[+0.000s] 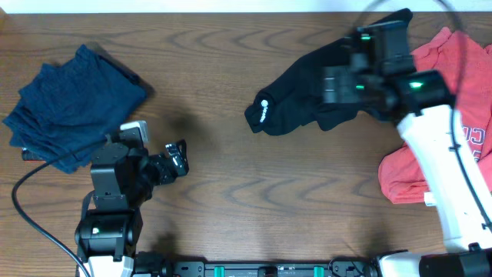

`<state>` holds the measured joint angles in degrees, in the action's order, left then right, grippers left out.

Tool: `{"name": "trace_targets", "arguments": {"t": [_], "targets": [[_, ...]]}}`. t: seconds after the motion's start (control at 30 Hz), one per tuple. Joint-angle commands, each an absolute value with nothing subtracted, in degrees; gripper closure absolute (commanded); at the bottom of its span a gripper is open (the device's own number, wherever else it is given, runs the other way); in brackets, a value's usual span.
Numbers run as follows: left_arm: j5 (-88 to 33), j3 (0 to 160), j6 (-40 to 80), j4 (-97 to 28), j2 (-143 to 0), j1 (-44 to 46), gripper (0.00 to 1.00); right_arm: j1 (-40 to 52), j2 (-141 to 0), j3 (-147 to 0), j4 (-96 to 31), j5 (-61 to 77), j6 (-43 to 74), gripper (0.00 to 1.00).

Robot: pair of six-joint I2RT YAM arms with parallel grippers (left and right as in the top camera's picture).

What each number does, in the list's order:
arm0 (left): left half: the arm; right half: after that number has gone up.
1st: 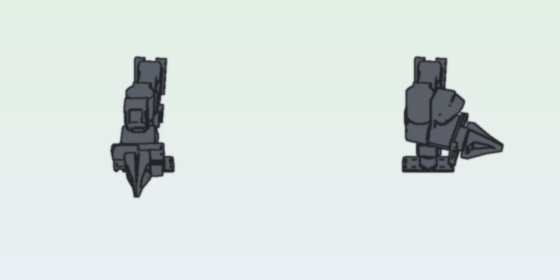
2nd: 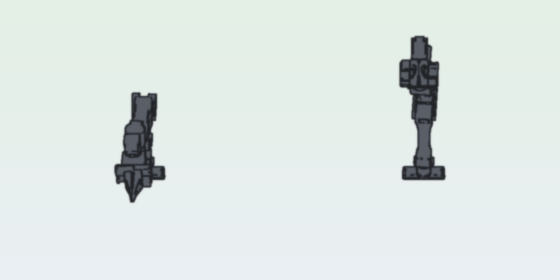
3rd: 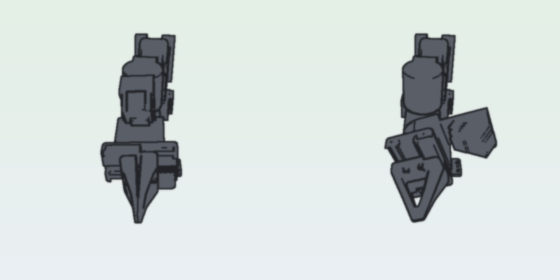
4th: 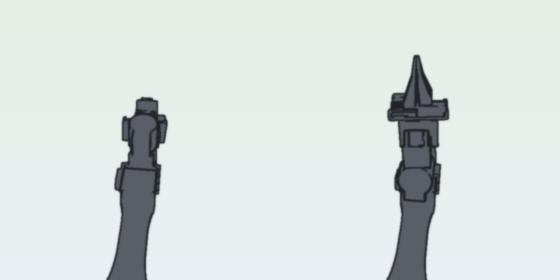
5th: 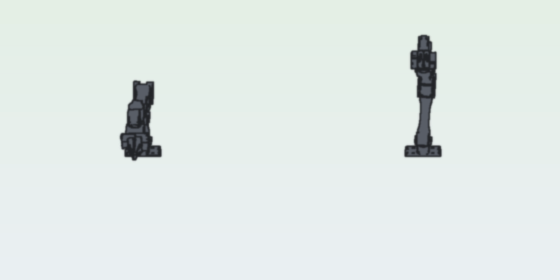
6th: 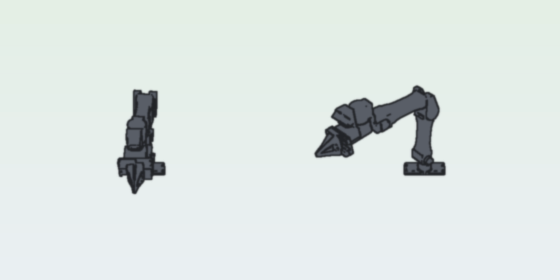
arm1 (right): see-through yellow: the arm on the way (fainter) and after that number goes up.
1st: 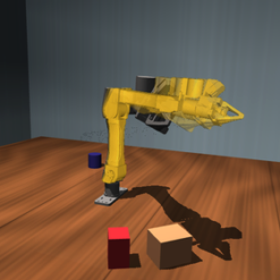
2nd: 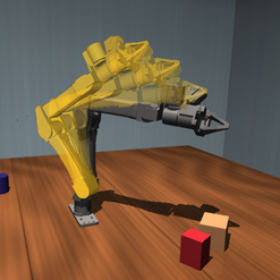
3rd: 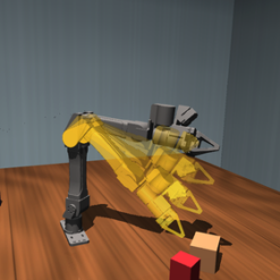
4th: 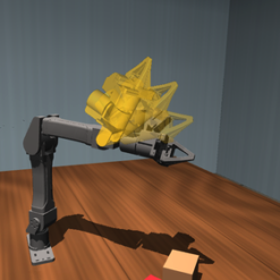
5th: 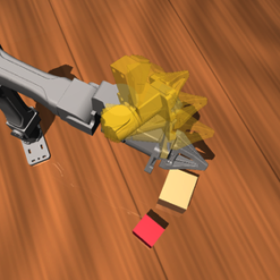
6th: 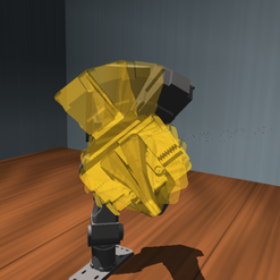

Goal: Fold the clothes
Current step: 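Pass the black shirt from the right gripper to the left gripper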

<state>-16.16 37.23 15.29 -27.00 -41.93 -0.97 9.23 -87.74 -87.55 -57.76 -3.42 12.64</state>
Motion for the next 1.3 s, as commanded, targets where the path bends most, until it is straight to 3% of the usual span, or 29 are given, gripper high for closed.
{"name": "trace_targets", "arguments": {"t": [0.0,0.1,0.17,0.43,0.57,0.7,1.0,1.13,1.27], "targets": [[-17.1,38.24,17.98,-23.14,-42.76,-1.19,0.02,1.8,-86.89,-86.72,-62.41,-12.64,20.78,0.26],[-21.63,38.24,20.03,-18.33,-46.19,-0.62,0.02,-4.64,-87.13,-82.46,-65.23,-12.03,20.73,0.55],[-23.99,38.24,22.57,-13.93,-51.2,1.54,0.01,-8.84,-87.13,-77.21,-64.55,-9.98,20.47,0.65],[-23.99,38.24,24.77,4.19,-72.18,16.4,0.05,-15.2,-87.13,-58.87,-50.46,3.92,13.43,0.65],[-23.99,38.24,26.65,13.72,-82.5,22.94,0.12,-15.35,-87.13,-52.62,-42.09,4.84,9.65,0.66],[-23.68,38.24,27.53,24.45,-92.07,27.7,0.12,-15.42,-87.13,-47.57,-35.7,4.54,8.64,0.66],[-21.17,40.07,30.98,32.58,-104.92,29.61,0.05,-15.49,-87.13,-42.63,-31.05,3.07,8.12,0.6],[-17.04,41.56,30.96,32.67,-107.46,29.61,0.05,-15.49,-87.13,-42.59,-32.18,-0.32,8.12,0.63],[-11.18,42.57,30.96,32.86,-109.03,29.61,0.12,-15.49,-87.13,-42.59,-32.75,-2.24,8.32,0.64]]}}
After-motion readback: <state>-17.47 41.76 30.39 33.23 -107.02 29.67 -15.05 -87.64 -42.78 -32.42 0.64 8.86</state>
